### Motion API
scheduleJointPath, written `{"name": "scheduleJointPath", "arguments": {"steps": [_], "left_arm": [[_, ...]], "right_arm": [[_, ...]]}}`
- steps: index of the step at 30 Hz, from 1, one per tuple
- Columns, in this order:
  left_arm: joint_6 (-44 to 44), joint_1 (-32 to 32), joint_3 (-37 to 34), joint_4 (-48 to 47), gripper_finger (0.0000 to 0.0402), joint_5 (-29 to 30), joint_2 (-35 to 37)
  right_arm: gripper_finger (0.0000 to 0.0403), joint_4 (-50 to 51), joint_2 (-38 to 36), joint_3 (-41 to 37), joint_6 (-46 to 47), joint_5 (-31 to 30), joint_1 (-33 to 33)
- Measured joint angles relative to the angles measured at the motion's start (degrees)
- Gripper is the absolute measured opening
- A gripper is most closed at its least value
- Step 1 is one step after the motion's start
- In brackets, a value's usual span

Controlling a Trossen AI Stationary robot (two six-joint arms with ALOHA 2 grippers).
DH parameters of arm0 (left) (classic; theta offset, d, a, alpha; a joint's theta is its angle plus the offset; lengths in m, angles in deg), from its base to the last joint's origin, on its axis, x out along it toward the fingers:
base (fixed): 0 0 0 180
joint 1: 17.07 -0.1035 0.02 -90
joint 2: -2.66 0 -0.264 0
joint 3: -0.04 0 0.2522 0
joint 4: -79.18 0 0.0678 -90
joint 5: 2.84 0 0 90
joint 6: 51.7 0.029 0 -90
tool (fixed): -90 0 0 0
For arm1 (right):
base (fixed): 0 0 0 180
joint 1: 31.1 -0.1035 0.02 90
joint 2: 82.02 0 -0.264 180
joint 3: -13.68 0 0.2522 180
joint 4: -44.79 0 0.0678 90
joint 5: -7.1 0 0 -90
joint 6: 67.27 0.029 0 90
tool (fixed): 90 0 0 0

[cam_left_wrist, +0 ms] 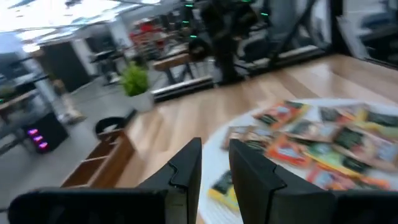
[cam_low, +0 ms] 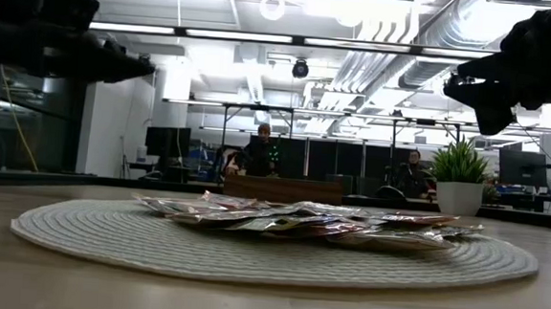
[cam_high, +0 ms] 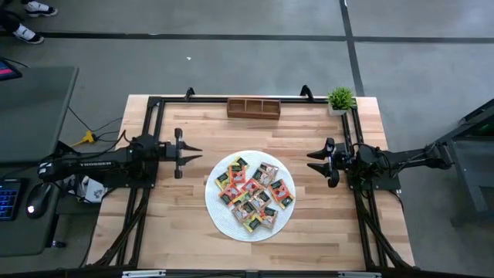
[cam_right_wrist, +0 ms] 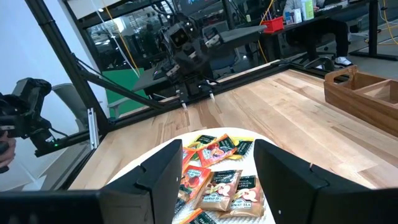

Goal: Pick & Place Tea
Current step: Put the orange tea bag into the left section of the wooden organizer

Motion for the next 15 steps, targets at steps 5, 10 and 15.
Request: {"name": "scheduleJointPath", "arguments": {"steps": [5, 10, 15], "left_arm": [[-5.8, 0.0, 1.9, -0.1, 0.0081, 4.4, -0.1], [-1.6, 0.0, 6.9, -0.3, 0.0081, 5.9, -2.9], [-1.1, 0.0, 12.4, -3.3, 0.0081, 9.0, -6.6]], "right_arm": [[0.0195, 0.0, 0.0, 0.0, 0.0, 0.0, 0.0], [0.0195, 0.0, 0.0, 0.0, 0.0, 0.0, 0.0], [0.0195, 0.0, 0.0, 0.0, 0.0, 0.0, 0.0]]}}
